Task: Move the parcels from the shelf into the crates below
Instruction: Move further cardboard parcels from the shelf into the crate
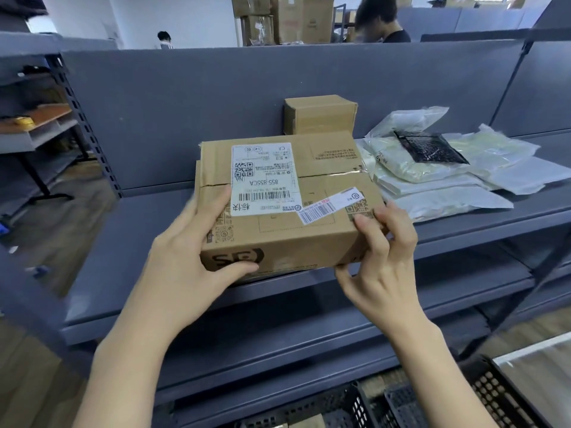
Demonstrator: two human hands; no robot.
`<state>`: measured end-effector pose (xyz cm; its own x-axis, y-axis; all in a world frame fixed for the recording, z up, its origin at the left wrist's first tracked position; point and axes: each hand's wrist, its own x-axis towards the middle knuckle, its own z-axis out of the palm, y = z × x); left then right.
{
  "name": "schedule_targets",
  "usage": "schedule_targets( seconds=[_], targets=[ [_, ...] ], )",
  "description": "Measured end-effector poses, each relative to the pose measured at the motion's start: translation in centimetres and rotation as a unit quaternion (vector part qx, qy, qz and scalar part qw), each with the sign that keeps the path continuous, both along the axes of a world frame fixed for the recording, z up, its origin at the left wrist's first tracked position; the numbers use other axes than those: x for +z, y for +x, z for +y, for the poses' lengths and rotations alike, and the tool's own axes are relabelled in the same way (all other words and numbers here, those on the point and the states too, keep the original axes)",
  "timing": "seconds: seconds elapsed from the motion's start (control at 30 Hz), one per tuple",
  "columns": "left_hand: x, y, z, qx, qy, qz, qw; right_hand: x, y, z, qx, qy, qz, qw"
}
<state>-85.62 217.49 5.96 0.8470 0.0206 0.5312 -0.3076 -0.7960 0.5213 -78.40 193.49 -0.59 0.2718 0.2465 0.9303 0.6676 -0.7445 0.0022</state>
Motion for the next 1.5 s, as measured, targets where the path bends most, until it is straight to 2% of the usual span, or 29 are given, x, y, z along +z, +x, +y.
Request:
schedule_targets(
  seconds=[0.23,0.37,0.47,0.63,0.83,0.97,1.07,1.13,1.2,1.27,1.3,1.37,1.5],
  targets=[
    [-0.9,0.3,-0.2,-0.014,-0.011,-0.02,1.0,0.0,0.5,0.2,0.008,0.034,-0.016,0.999],
    [-1.2,0.7,-0.2,-0.015,-0.018,-0.027,0.999,0.0,0.5,0.1,0.01,0.034,0.01,0.999],
    [-1.5,0.9,0.3,-0.004,-0.004,-0.029,1.0,0.2,0.2,-0.4,0.036,0.013,0.081,0.996],
    [-2.3,0.9,1.3,0.027,0.09,-0.069,0.993,2.5,-0.2,-1.7,0.063,0.012,0.185,0.981],
    [-2.9,1.3,2.2,-0.026,0.156,-0.107,0.982,6.2,2.5,-2.4,0.044,-0.096,0.262,0.959],
    [-2.2,1.6,1.6,-0.048,0.169,-0.129,0.976,7.9,3.5,-2.0,0.099,-0.059,0.427,0.897],
    [-1.5,2.1,2.0,-0.043,0.189,-0.153,0.969,7.8,3.6,-1.9,0.117,-0.031,0.415,0.902],
    [-1.4,2.3,1.9,-0.01,0.132,-0.162,0.978,7.4,3.2,-1.7,0.134,0.02,0.405,0.904],
    [-1.4,2.5,1.2,0.059,-0.014,-0.176,0.983,7.0,2.5,-1.4,0.156,0.092,0.393,0.902],
    [-0.9,2.9,0.2,0.129,-0.16,-0.182,0.962,6.3,2.0,-0.8,0.159,0.146,0.367,0.905],
    [-0.8,3.1,-0.3,0.151,-0.181,-0.185,0.954,5.8,1.8,-0.4,0.155,0.167,0.359,0.905],
    [-1.0,3.5,-1.4,0.164,-0.141,-0.167,0.962,4.8,1.5,0.4,0.15,0.21,0.357,0.898],
    [-1.9,3.5,-3.5,0.078,-0.094,-0.147,0.982,3.5,1.2,1.2,0.133,0.275,0.358,0.883]
  ],
)
